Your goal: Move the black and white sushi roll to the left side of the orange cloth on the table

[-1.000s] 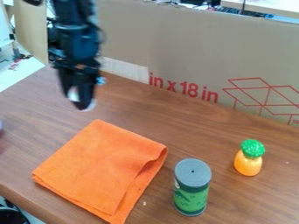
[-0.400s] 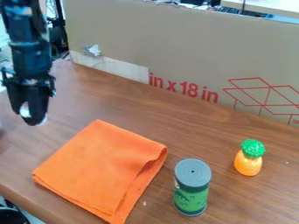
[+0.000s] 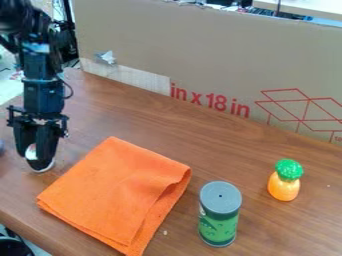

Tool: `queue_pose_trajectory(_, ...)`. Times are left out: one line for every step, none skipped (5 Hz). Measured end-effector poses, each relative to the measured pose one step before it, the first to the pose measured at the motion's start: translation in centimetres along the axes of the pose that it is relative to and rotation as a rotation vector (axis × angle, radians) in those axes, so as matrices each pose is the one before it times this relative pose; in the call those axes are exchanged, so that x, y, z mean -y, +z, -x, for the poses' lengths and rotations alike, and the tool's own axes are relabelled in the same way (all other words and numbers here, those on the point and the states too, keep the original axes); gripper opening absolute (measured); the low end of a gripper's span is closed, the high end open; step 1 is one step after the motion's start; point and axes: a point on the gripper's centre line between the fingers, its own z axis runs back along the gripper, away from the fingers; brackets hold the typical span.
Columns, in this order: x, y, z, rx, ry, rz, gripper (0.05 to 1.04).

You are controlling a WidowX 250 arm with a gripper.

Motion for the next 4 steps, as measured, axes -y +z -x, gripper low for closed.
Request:
queue_pose_trajectory(-0.088,-0.238,-0.041,-0.0091,-0.0037,-0.0029,0.536)
queue_pose_trajectory(-0.073,-0.184,0.061,0.0015,-0.0005,-0.0045,0.609)
queue_pose_trajectory(0.151,-0.633,0.201,0.0004,0.0139,-0.0046,0.950)
queue_pose_trajectory(0.433,3.787,0.664,0.1455,0.0117,-0.0133,1.012)
